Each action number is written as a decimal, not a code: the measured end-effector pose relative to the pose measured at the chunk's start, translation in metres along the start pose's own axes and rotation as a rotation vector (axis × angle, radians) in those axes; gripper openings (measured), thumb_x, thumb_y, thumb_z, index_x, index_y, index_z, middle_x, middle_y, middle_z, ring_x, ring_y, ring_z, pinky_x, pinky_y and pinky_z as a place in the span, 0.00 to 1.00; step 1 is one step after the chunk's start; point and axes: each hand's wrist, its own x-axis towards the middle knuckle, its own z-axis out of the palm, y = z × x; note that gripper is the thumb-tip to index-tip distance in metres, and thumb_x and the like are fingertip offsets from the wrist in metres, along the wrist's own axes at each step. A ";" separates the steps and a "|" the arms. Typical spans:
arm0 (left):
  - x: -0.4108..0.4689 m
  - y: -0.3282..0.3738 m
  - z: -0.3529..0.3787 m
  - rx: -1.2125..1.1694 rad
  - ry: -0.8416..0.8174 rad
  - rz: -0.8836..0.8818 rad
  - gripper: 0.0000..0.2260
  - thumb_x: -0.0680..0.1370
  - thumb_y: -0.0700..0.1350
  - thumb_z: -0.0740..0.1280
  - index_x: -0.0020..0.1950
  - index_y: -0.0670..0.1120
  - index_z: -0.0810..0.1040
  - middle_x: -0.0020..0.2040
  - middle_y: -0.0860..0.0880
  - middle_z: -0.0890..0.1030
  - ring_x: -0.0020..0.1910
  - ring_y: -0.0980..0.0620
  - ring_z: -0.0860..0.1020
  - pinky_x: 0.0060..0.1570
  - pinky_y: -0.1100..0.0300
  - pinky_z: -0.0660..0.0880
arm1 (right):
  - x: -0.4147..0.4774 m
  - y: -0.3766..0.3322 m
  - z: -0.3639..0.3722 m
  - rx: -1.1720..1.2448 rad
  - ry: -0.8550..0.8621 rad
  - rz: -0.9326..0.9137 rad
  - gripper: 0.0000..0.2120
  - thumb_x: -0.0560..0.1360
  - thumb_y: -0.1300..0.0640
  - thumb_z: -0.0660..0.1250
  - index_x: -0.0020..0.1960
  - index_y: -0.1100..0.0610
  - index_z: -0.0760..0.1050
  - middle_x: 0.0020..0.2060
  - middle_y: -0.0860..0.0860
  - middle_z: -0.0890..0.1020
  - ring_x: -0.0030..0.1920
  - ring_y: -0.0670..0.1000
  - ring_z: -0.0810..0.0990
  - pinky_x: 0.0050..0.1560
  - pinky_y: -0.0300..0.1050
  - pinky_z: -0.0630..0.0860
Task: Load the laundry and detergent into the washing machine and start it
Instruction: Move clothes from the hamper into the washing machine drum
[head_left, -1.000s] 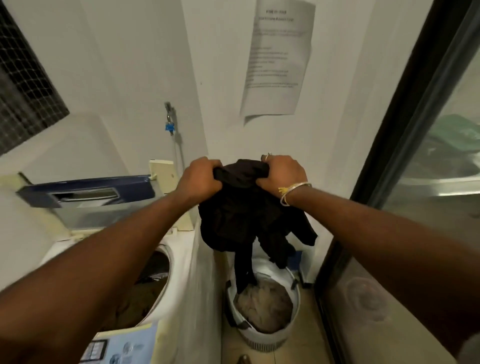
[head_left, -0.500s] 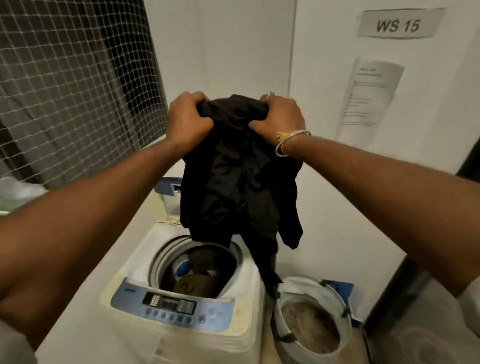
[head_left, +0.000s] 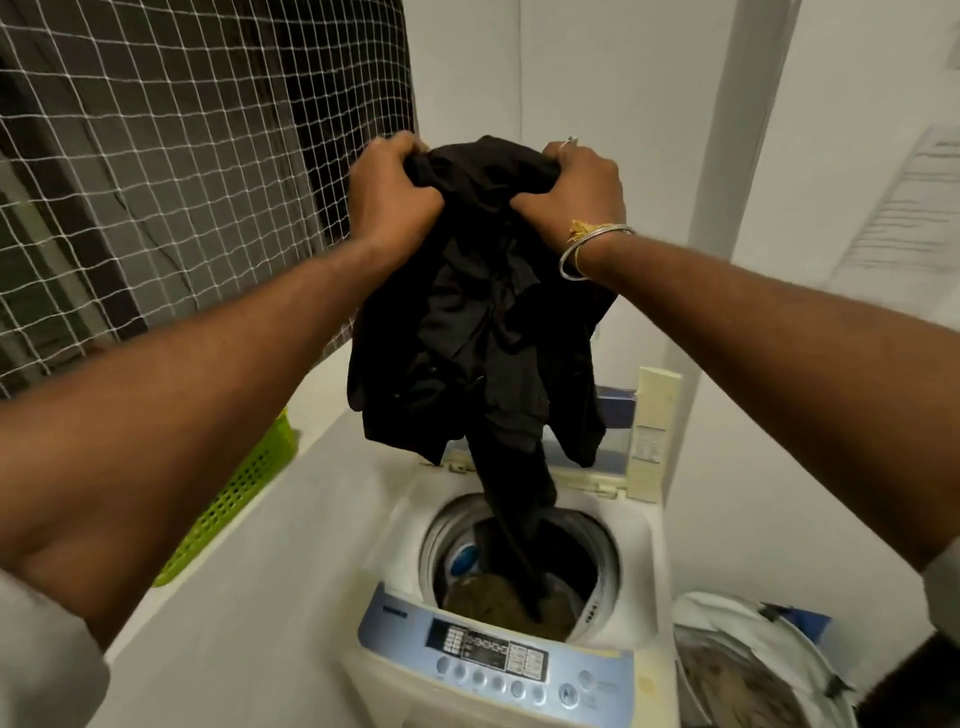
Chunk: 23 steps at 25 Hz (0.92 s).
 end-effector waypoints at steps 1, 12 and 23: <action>-0.006 -0.021 0.008 -0.001 -0.042 -0.010 0.10 0.67 0.39 0.66 0.46 0.50 0.79 0.46 0.51 0.80 0.45 0.53 0.78 0.44 0.57 0.79 | -0.008 0.008 0.018 -0.018 -0.023 0.028 0.13 0.64 0.48 0.70 0.47 0.49 0.79 0.39 0.47 0.80 0.42 0.51 0.80 0.46 0.44 0.80; -0.158 -0.174 0.125 -0.064 -0.468 -0.275 0.08 0.68 0.37 0.66 0.45 0.46 0.79 0.46 0.50 0.80 0.45 0.52 0.78 0.44 0.63 0.71 | -0.142 0.141 0.154 -0.155 -0.283 0.366 0.11 0.68 0.50 0.70 0.49 0.51 0.78 0.42 0.52 0.84 0.44 0.56 0.82 0.47 0.46 0.78; -0.319 -0.321 0.250 0.064 -0.897 -0.445 0.16 0.70 0.46 0.68 0.58 0.50 0.78 0.53 0.50 0.80 0.52 0.52 0.78 0.52 0.60 0.73 | -0.283 0.314 0.284 -0.165 -0.635 0.670 0.15 0.71 0.55 0.69 0.57 0.53 0.77 0.50 0.55 0.83 0.53 0.60 0.81 0.52 0.51 0.79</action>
